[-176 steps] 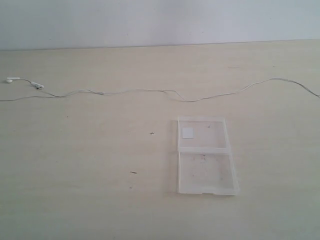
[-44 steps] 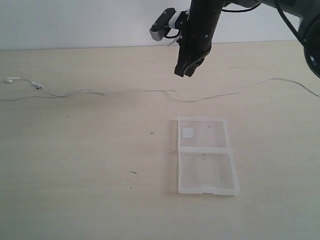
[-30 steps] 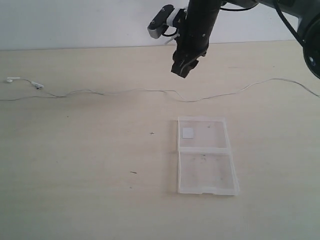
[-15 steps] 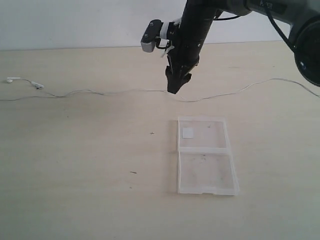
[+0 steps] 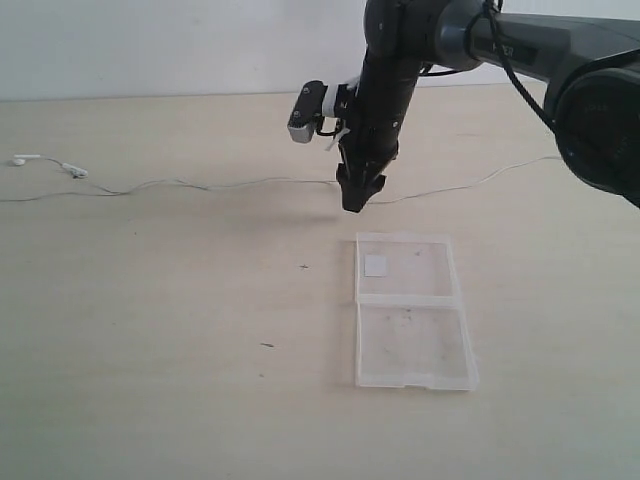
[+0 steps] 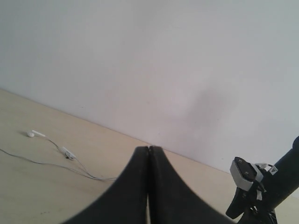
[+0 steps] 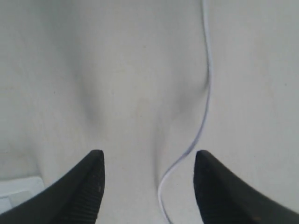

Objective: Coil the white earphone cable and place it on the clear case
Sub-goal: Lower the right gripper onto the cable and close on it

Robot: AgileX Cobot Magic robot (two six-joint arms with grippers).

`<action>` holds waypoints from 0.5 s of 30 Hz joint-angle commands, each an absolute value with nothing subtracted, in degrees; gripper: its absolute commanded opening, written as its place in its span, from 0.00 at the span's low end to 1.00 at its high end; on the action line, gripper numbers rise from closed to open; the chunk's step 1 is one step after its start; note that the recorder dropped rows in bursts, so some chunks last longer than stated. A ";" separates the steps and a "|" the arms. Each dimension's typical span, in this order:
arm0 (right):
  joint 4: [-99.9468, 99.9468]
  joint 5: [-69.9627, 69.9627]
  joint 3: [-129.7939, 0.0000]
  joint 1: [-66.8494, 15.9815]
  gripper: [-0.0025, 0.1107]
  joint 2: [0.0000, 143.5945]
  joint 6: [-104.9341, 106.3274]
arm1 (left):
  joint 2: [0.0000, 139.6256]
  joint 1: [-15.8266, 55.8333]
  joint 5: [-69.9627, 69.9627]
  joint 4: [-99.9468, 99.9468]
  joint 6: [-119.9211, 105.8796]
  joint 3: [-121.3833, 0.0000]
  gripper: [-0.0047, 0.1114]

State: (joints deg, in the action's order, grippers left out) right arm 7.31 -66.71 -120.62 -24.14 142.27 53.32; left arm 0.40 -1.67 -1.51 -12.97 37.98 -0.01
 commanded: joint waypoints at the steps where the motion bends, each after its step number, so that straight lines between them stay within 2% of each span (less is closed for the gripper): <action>1: 6.20 -65.17 -120.93 -24.01 0.51 142.20 53.78 | 0.00 -1.26 -1.31 -12.83 37.78 0.00 0.04; 8: -1.35 -60.89 -121.31 -24.01 0.51 142.86 51.39 | 0.00 -1.26 -1.31 -12.83 37.78 0.00 0.04; 15: -1.09 -63.87 -123.40 -24.01 0.51 144.72 50.78 | 0.00 -1.26 -1.31 -12.83 37.78 0.00 0.04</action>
